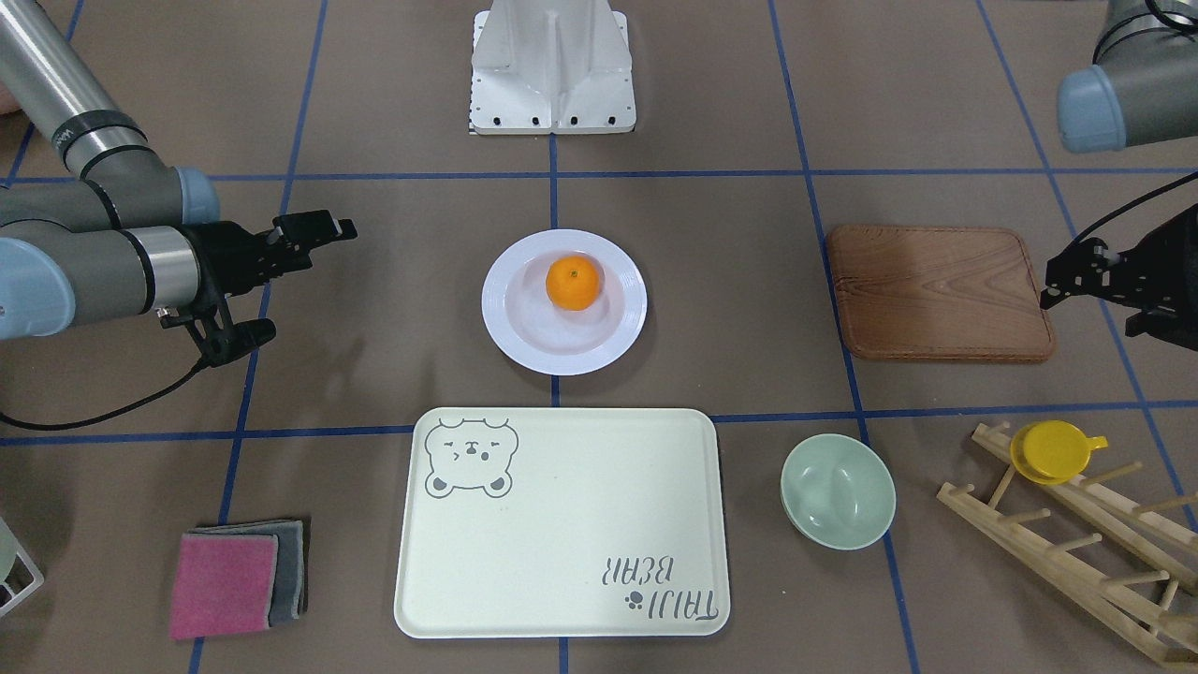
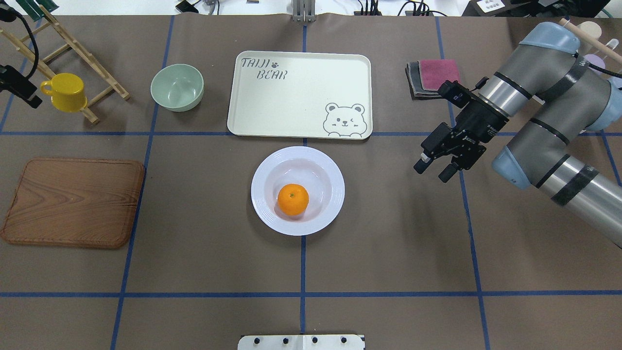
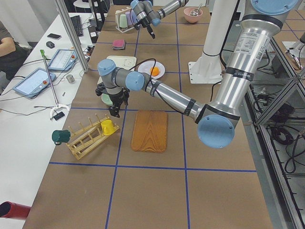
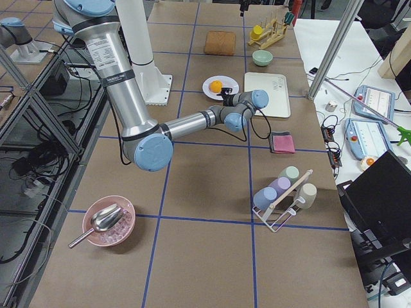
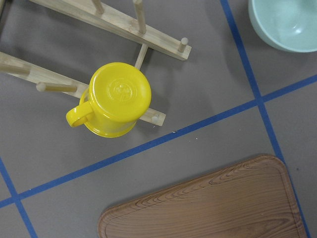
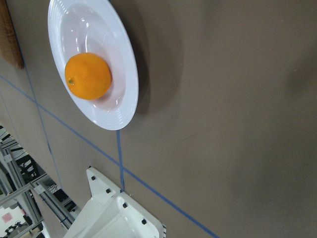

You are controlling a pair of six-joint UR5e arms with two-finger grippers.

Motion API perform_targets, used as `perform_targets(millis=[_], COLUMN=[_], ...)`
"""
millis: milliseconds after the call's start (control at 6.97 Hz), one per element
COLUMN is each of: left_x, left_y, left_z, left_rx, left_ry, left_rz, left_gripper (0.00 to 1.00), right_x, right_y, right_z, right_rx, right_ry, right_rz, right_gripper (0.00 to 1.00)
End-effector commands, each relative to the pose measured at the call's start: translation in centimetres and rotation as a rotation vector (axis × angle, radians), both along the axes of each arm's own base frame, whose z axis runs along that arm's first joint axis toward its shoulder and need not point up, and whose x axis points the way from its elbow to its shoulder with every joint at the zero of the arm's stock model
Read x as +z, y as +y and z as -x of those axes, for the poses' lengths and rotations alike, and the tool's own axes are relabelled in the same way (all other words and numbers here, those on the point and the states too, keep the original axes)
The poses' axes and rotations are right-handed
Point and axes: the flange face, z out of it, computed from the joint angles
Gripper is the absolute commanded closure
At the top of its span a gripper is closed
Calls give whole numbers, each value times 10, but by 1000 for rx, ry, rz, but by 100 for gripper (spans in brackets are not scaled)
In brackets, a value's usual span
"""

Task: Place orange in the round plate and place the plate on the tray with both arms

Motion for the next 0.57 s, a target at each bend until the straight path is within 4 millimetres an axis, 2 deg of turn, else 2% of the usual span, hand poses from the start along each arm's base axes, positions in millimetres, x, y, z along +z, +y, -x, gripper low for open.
perform_targets(millis=[0,143,287,430], left_x=[-4,-8,-10,-11], left_y=[1,3,6,8], left_z=[1,2,3,4], left_rx=[-1,-2,-2,-2], left_ry=[7,9,11,12], left_rz=[-6,-12,-18,-19], left_gripper=[1,1,1,1], right_x=[-4,14,45,80], right_y=[-14,-15,-23,-17], right_z=[6,-4,-32,-66], right_rx=[90,123,174,189], right_ry=[72,83,77,57], right_rz=[-49,-66,-85,-67], right_gripper=[0,0,0,0])
